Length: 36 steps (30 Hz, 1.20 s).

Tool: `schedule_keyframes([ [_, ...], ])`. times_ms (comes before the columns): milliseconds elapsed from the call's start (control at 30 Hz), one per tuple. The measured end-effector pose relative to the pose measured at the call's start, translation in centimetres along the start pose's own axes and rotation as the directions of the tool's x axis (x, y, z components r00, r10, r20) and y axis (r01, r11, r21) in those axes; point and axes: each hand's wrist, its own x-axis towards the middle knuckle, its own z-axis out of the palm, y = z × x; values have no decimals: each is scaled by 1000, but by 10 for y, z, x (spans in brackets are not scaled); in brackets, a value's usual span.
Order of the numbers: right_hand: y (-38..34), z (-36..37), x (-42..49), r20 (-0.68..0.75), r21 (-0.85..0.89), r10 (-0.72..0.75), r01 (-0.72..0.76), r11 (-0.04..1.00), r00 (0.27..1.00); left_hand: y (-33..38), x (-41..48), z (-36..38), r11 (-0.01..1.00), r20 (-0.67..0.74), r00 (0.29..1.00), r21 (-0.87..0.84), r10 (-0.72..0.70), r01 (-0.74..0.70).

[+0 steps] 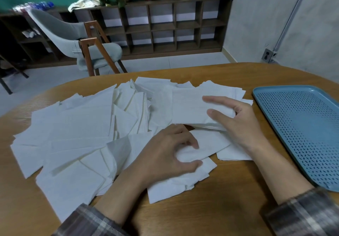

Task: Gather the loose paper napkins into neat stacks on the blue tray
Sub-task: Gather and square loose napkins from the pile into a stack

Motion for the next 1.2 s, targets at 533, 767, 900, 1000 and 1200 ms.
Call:
schedule_keyframes([
  [533, -1, 0, 1, 105, 182, 2, -21, 983, 995, 8, 0, -21, 951, -376, 906, -297, -194, 80],
  [767, -4, 2, -4, 212, 174, -5, -33, 984, 977, 8, 4, -27, 872, -412, 853, -479, -321, 98],
  [900, -7, 6, -4, 146, 141, 4, -24, 990, 989, 7, 4, -30, 820, -351, 846, -550, -401, 160],
  [1000, -5, 5, -4, 151, 198, 31, -61, 978, 988, 6, 5, -31, 796, -338, 833, -576, -438, 186],
  [1200, -5, 6, -5, 82, 144, 45, -56, 988, 996, 6, 5, -31, 754, -388, 775, -635, -499, 168],
])
